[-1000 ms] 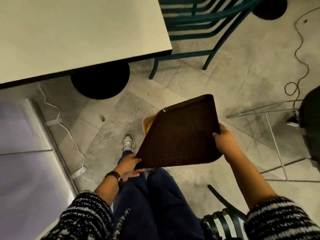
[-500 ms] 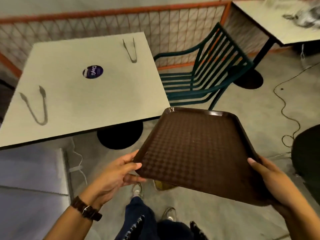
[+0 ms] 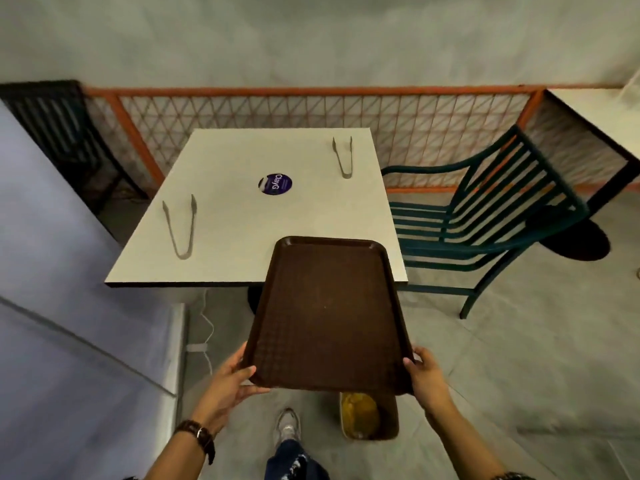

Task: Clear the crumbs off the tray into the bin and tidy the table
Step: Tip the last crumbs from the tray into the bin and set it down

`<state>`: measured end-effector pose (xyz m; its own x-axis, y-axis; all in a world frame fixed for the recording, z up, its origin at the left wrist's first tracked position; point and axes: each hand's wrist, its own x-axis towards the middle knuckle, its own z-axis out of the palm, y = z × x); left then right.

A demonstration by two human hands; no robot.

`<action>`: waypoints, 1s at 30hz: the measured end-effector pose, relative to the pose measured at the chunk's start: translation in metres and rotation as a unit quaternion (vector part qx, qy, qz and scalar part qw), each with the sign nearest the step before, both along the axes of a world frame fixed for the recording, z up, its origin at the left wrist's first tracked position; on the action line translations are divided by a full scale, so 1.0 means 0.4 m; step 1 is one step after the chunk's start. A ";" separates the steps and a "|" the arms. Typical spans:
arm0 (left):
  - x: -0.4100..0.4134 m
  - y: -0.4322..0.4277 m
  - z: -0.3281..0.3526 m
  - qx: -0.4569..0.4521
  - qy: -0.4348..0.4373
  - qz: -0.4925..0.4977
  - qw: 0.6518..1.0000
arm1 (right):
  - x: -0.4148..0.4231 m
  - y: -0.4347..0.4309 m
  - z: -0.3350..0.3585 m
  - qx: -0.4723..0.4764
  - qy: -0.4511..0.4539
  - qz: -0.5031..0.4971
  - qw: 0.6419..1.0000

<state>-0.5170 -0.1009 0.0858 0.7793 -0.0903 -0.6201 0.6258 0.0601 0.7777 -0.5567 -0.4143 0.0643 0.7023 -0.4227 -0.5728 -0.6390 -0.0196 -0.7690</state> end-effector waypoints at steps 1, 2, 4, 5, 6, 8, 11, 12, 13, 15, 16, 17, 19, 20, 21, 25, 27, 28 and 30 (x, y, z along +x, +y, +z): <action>0.006 0.022 -0.028 0.010 0.002 0.015 1.000 | 0.014 0.023 -0.012 -0.018 0.007 0.033 0.999; 0.014 0.041 -0.052 0.021 0.006 0.027 0.999 | 0.028 0.046 -0.016 -0.042 0.017 0.063 0.997; 0.033 0.075 -0.107 0.032 0.021 0.062 0.997 | 0.053 0.086 -0.031 -0.079 0.038 0.116 0.989; 0.051 0.095 -0.135 0.034 0.027 0.081 0.996 | 0.073 0.108 -0.036 -0.082 0.046 0.136 0.986; 0.062 0.101 -0.147 0.049 0.026 0.086 0.995 | 0.091 0.118 -0.049 -0.084 0.053 0.153 0.983; 0.083 0.110 -0.153 0.102 0.017 0.081 0.991 | 0.122 0.131 -0.075 -0.043 0.077 0.160 0.983; 0.132 0.149 -0.162 0.183 -0.033 0.043 0.982 | 0.183 0.165 -0.131 0.023 0.086 0.166 0.982; 0.153 0.164 -0.162 0.203 -0.045 0.022 0.978 | 0.201 0.183 -0.125 0.041 0.089 0.167 0.981; 0.173 0.178 -0.167 0.217 -0.055 0.006 0.975 | 0.220 0.209 -0.106 0.049 0.099 0.156 0.982; 0.227 0.207 -0.168 0.237 -0.066 -0.012 0.969 | 0.268 0.252 -0.100 -0.018 0.088 0.156 0.984; 0.252 0.222 -0.163 0.240 -0.065 -0.013 0.968 | 0.294 0.270 -0.100 -0.035 0.079 0.163 0.983; 0.279 0.234 -0.164 0.240 -0.066 -0.009 0.968 | 0.312 0.286 -0.095 -0.049 0.075 0.176 0.980; 0.326 0.260 -0.165 0.243 -0.075 -0.022 0.967 | 0.352 0.309 -0.088 -0.090 0.075 0.193 0.974; 0.345 0.273 -0.165 0.247 -0.076 -0.041 0.965 | 0.366 0.321 -0.082 -0.091 0.072 0.205 0.972; 0.366 0.285 -0.164 0.252 -0.077 -0.056 0.963 | 0.381 0.329 -0.077 -0.087 0.067 0.208 0.972; 0.444 0.316 -0.162 0.274 -0.068 -0.082 0.956 | 0.439 0.351 -0.069 -0.088 0.072 0.220 0.969; 0.479 0.328 -0.177 0.283 -0.062 -0.102 0.952 | 0.479 0.348 -0.066 -0.109 0.088 0.249 0.958; 0.496 0.333 -0.187 0.293 -0.063 -0.114 0.947 | 0.496 0.342 -0.070 -0.127 0.096 0.272 0.949; 0.538 0.337 -0.200 0.321 -0.061 -0.136 0.935 | 0.538 0.325 -0.080 -0.152 0.112 0.308 0.932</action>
